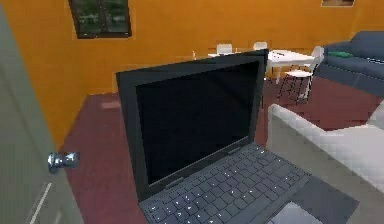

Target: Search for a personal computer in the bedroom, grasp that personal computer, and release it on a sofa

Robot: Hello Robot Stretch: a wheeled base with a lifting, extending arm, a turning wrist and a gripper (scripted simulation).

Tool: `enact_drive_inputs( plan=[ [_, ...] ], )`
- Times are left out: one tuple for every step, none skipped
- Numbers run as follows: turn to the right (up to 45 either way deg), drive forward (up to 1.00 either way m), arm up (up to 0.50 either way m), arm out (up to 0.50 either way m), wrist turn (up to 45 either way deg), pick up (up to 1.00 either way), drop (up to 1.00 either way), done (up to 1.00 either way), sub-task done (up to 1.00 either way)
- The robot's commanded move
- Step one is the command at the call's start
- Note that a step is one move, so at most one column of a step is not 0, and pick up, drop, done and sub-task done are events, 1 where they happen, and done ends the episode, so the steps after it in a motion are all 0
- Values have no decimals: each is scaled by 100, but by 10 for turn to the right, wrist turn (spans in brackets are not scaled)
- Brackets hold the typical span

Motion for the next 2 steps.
enact_drive_inputs(
  plan=[
    [0, 100, 0, 0, 0, 0, 0, 0, 0],
    [0, 55, 0, 0, 0, 0, 0, 0, 0]
  ],
)
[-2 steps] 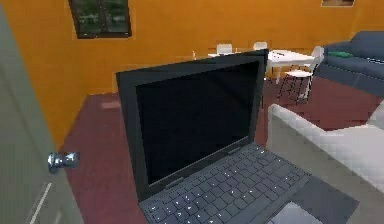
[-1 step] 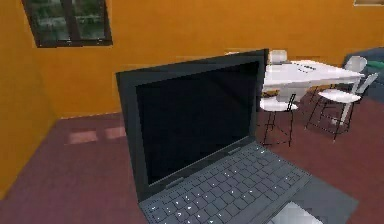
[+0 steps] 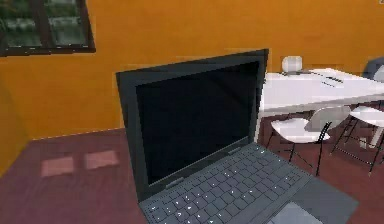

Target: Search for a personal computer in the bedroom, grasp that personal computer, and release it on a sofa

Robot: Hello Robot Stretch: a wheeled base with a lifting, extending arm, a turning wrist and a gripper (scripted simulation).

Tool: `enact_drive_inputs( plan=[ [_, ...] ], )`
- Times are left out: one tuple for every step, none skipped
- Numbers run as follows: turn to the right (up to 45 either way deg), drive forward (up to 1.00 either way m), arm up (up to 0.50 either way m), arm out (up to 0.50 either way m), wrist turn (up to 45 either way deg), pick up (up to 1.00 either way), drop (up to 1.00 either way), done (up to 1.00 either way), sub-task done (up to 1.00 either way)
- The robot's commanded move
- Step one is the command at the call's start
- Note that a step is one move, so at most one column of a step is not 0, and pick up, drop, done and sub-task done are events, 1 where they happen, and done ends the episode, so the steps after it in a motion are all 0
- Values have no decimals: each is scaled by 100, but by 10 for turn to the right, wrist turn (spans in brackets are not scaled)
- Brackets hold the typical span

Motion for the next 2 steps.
enact_drive_inputs(
  plan=[
    [330, 0, 0, 0, 0, 0, 0, 0, 0],
    [0, 35, 0, 0, 0, 0, 0, 0, 0]
  ],
)
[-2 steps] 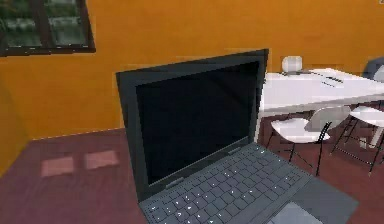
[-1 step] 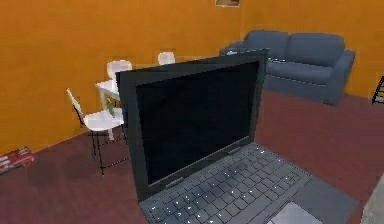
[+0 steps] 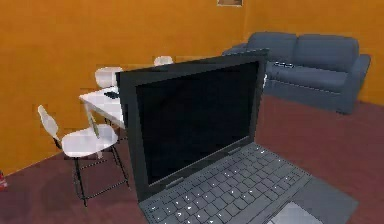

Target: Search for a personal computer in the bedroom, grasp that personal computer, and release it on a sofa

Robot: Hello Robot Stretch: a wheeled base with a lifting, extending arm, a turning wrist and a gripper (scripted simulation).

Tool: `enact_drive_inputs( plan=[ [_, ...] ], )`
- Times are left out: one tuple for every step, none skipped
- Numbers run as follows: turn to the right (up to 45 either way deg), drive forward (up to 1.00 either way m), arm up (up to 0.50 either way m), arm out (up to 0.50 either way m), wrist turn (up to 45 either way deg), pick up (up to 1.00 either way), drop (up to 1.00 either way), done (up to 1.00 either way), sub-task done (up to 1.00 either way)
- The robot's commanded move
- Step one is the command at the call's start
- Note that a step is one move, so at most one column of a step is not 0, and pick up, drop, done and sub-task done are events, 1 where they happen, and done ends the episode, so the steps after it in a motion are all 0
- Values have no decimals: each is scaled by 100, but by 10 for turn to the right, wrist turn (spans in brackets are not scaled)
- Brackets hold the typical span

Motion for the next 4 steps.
enact_drive_inputs(
  plan=[
    [330, 0, 0, 0, 0, 0, 0, 0, 0],
    [0, 100, 0, 0, 0, 0, 0, 0, 0],
    [0, 100, 0, 0, 0, 0, 0, 0, 0],
    [30, 0, 0, 0, 0, 0, 0, 0, 0]
  ],
)
